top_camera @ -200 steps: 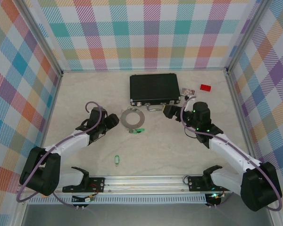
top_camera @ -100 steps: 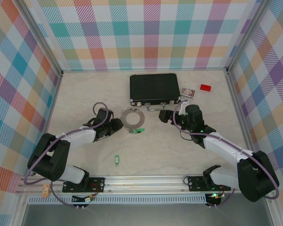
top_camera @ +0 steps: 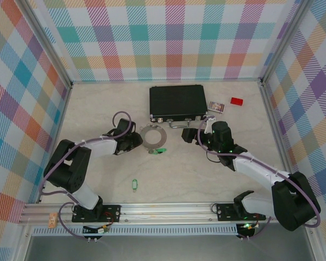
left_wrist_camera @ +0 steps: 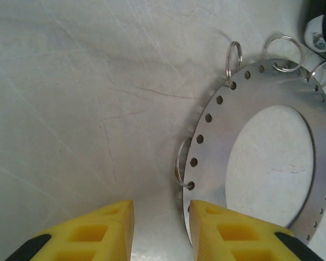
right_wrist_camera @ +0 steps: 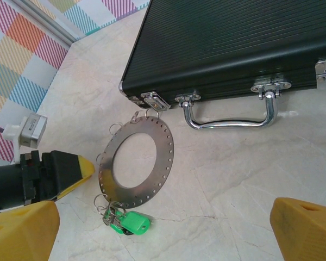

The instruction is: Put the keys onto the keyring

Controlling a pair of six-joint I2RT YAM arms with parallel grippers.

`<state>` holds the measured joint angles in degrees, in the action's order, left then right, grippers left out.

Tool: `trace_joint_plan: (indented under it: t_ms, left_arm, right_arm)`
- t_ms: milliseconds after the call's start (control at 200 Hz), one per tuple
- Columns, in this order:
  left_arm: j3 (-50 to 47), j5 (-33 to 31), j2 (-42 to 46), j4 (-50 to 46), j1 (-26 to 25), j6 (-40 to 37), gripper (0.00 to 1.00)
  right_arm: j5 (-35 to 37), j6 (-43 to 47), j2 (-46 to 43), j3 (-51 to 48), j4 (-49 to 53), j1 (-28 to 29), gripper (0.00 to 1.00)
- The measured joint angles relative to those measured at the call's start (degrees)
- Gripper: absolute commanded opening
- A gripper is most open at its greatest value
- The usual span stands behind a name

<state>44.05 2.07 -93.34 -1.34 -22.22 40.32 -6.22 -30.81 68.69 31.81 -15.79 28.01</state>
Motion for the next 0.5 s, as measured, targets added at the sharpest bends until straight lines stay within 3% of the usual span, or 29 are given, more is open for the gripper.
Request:
trace_joint_plan:
  t_ms: [230,500]
  left_arm:
    - [0.46,0.7,-0.79,-0.04,0.68,-0.07,0.23]
    - [0.46,2.27,-1.22,1.05,1.51,-0.07,0.24]
  right_arm:
    - [0.17,0.15,0.02,0.13,0.39,0.11,0.99]
    - [0.17,0.13,0.44,0.35,0.42,0.2,0.99]
